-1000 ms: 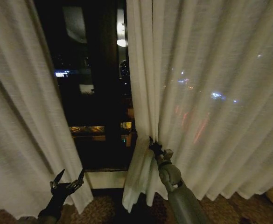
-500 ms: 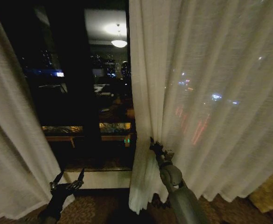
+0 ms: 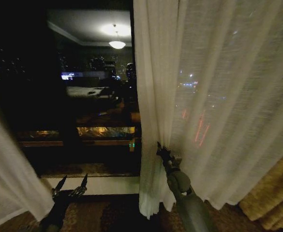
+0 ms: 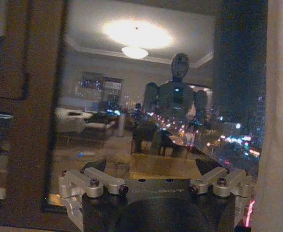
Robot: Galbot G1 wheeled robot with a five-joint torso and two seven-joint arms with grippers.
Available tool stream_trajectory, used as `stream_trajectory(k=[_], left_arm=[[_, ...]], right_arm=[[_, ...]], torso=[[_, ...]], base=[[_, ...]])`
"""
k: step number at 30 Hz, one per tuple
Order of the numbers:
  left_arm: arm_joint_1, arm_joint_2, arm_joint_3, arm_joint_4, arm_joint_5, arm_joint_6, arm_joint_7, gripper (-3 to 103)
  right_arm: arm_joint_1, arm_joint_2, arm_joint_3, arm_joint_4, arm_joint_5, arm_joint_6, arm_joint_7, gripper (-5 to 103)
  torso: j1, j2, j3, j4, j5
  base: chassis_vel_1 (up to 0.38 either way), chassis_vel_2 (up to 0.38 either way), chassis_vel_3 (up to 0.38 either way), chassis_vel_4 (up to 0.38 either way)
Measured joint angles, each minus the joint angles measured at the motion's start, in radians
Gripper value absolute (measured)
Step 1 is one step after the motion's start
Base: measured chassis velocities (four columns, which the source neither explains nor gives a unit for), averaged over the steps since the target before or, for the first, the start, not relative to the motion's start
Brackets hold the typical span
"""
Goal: Open the curtains by pulling them apart, changing their state from closed to fully open.
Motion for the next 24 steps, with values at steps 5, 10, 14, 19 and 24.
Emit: stream_trajectory(k=[5, 10, 14, 19, 24], left_arm=[[0.0, -0.001, 0.0, 0.0, 0.0, 0.0, 0.0, 100], [0.0, 0.0, 0.0, 0.0, 0.0, 0.0, 0.0, 100], [-0.001, 0.001, 0.003, -0.001, 0.001, 0.0, 0.001, 100], [0.0, 0.0, 0.003, -0.002, 0.001, 0.0, 0.001, 100], [0.001, 0.001, 0.003, -0.002, 0.001, 0.0, 0.001, 100]], right_arm=[[0.0, -0.001, 0.001, 0.0, 0.0, 0.001, -0.001, 0], [-0.002, -0.003, 0.003, 0.002, 0.0, 0.001, -0.001, 0], [-0.007, -0.007, 0.007, 0.006, 0.0, 0.002, -0.001, 0], [-0.009, -0.009, 0.01, 0.011, 0.0, 0.002, -0.001, 0], [-0.011, -0.01, 0.011, 0.013, -0.001, 0.002, -0.001, 0]], torso=[[0.0, 0.0, 0.0, 0.0001, 0.0001], [0.0, 0.0, 0.0, 0.0002, 0.0], [0.0, 0.0, 0.0, 0.0001, 0.0002], [0.0, 0.0, 0.0, 0.0003, 0.0], [0.0, 0.0, 0.0, 0.0002, 0.0001]], base=[[-0.356, -0.343, 0.348, 0.346], [-0.362, -0.359, 0.345, 0.361], [-0.355, -0.347, 0.343, 0.364], [-0.359, -0.342, 0.357, 0.362], [-0.345, -0.346, 0.353, 0.359]])
